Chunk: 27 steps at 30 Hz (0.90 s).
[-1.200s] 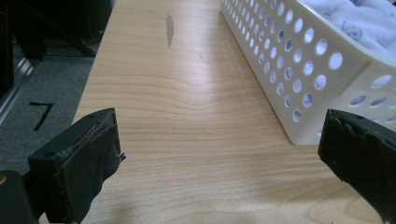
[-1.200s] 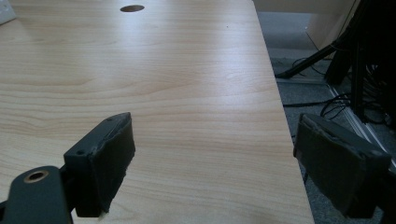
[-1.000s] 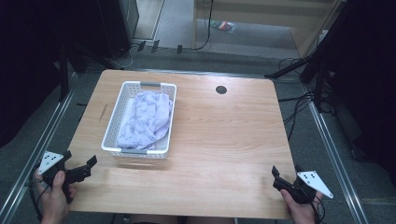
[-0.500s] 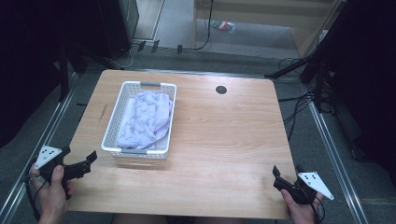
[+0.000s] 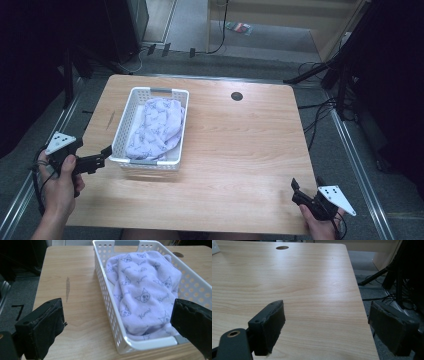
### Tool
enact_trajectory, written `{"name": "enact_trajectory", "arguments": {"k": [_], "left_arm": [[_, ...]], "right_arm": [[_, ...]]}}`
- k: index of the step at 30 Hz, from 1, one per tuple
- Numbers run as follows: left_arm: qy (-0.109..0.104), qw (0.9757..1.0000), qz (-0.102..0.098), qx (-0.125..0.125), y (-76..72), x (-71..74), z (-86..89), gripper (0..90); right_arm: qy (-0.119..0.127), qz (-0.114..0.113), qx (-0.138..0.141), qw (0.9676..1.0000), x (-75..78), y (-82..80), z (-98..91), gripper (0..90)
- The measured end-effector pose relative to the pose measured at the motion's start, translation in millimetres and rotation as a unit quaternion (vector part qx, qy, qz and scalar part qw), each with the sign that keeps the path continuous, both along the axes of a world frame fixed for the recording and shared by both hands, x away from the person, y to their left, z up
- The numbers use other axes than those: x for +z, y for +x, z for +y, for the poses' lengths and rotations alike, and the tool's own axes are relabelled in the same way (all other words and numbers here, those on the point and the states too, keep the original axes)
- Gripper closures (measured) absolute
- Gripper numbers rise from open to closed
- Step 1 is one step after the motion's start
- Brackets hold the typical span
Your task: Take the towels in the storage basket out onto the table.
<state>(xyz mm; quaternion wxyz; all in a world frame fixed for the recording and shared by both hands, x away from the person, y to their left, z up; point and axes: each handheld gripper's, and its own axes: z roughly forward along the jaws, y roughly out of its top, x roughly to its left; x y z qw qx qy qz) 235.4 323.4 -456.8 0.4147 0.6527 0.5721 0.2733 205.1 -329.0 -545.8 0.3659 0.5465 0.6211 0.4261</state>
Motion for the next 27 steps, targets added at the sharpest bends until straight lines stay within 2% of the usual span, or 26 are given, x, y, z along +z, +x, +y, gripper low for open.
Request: {"name": "enact_trajectory", "arguments": {"k": [5,6,12,16,22,24,27], "left_arm": [[0.016,0.9996,0.018,-0.015,21.0,8.4,-13.0,0.0],[0.016,0.9996,0.018,-0.015,21.0,8.4,-13.0,0.0],[0.024,0.9984,0.037,-0.036,46.2,21.8,-26.8,0.0],[0.030,0.9973,0.048,-0.047,57.3,27.5,-35.2,0.0],[0.035,0.9963,0.053,-0.059,69.5,34.7,-46.7,0.0],[0.054,0.9941,0.064,-0.069,77.5,36.7,-56.3,0.0],[0.059,0.9931,0.070,-0.073,83.3,38.1,-62.3,0.0]], "right_arm": [[-0.001,-0.005,-0.002,1.0000,-0.1,-0.9,0.3,14.6],[-0.001,-0.005,-0.002,1.0000,-0.1,-0.9,0.3,14.6],[-0.003,-0.003,-0.004,1.0000,0.0,-0.4,0.9,14.6],[-0.002,-0.003,-0.004,1.0000,0.0,-0.5,0.5,14.6],[-0.002,-0.005,-0.007,1.0000,-0.1,-0.8,0.7,14.2],[-0.003,-0.006,-0.010,0.9999,-0.1,-1.0,0.7,13.9],[-0.004,-0.006,-0.010,0.9999,-0.1,-1.0,0.9,13.8]]}}
